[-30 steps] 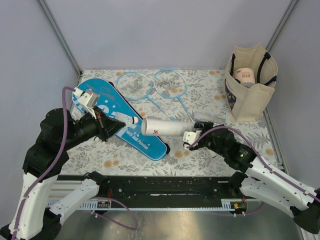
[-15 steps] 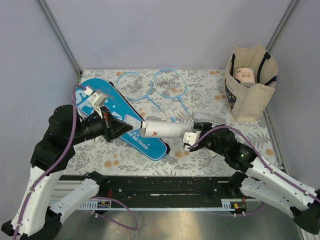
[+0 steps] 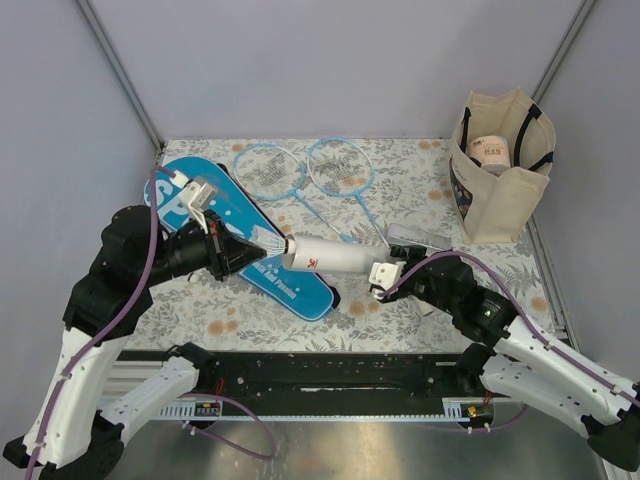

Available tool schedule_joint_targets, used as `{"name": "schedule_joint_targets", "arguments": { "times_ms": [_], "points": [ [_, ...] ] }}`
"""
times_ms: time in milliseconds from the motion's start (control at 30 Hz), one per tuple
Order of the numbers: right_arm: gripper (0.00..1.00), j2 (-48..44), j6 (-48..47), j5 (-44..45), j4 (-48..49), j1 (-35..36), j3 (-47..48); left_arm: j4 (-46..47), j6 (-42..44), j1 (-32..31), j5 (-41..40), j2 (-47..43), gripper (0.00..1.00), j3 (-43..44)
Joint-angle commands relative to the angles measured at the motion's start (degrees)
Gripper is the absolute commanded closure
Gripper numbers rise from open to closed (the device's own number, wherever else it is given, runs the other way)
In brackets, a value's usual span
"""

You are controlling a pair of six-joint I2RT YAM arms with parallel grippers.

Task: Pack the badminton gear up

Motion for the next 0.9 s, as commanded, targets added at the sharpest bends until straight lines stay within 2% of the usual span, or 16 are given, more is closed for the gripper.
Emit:
{"name": "schedule_joint_targets", "arguments": {
  "times_ms": [0,233,433,567,733,867],
  "points": [
    [0.59,-1.57,1.06,-1.27,4.42,0.06,2.53,0.92,0.05,0.22,1.0,1.06,1.0,1.35],
    [0.59,-0.96,2.2,-0.83,3.01,0.06,2.79,0.48,0.75,0.22,0.04,1.76,1.0,2.93],
    [0.59,-1.48,3.79,-0.12,2.83,0.06,2.26,-2.68,3.04,0.22,-5.06,1.76,1.0,5.13],
    [0.59,-1.31,4.14,-1.62,2.75,0.06,2.7,-1.55,2.43,0.22,-1.73,2.29,1.0,4.17],
    [0.59,-0.17,4.05,-2.84,3.18,0.06,3.67,5.48,-0.47,0.22,3.37,1.24,1.0,0.39],
    [0.59,0.97,5.02,-4.78,4.67,0.06,4.37,6.54,-1.18,0.22,4.61,1.93,1.0,-0.66]
  ]
}}
